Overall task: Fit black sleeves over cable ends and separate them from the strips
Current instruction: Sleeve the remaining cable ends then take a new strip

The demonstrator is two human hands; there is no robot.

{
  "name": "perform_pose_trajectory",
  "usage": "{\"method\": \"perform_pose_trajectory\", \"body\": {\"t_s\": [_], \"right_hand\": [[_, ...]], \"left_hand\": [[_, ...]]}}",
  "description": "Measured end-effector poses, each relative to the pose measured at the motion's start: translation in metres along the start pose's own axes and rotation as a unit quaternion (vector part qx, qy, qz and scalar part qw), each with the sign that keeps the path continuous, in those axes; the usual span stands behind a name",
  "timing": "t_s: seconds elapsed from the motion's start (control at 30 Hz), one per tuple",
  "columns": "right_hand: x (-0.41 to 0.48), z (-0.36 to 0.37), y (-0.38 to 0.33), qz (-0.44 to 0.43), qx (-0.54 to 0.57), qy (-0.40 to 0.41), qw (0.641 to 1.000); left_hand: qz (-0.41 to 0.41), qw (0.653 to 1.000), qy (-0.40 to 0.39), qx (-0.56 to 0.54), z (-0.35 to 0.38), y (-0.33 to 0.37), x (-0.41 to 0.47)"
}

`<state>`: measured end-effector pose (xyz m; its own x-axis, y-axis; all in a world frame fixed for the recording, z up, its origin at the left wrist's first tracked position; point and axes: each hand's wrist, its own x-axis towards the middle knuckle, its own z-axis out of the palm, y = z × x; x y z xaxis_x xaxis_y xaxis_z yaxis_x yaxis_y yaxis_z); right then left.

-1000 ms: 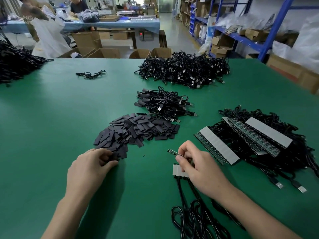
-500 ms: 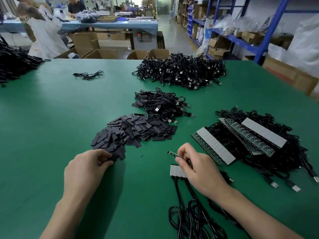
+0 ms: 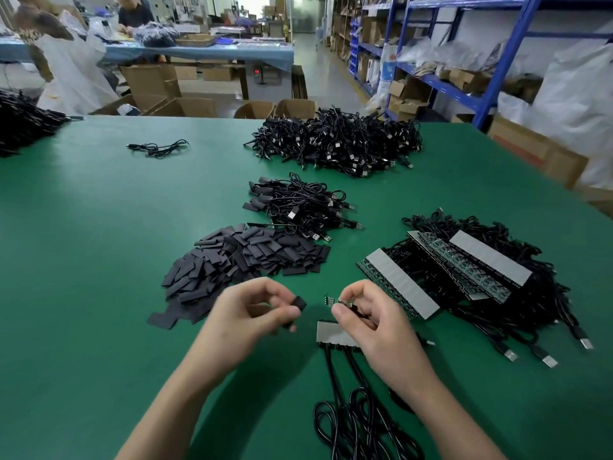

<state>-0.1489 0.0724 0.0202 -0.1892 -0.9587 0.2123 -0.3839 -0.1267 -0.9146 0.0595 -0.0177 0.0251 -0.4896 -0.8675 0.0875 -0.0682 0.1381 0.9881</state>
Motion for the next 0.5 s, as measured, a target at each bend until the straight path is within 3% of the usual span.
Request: {"method": "perform_pose_trajectory", "body": {"t_s": [0.2, 0.37, 0.5], "right_hand": [[-0.030, -0.010, -0.007, 0.017, 0.085, 0.037, 0.996], [-0.028, -0.004, -0.014, 0.049, 0.125, -0.029, 0.990], [-0.002, -0.007, -0.022, 0.067, 0.094, -0.096, 0.989]], "left_hand": [[0.016, 0.996, -0.039, -0.078, 0.032, -0.010, 0.001], [0.029, 0.991, -0.048, -0.119, 0.039, -0.014, -0.006], [0.034, 0.990, -0.040, -0.133, 0.035, -0.015, -0.006]]}}
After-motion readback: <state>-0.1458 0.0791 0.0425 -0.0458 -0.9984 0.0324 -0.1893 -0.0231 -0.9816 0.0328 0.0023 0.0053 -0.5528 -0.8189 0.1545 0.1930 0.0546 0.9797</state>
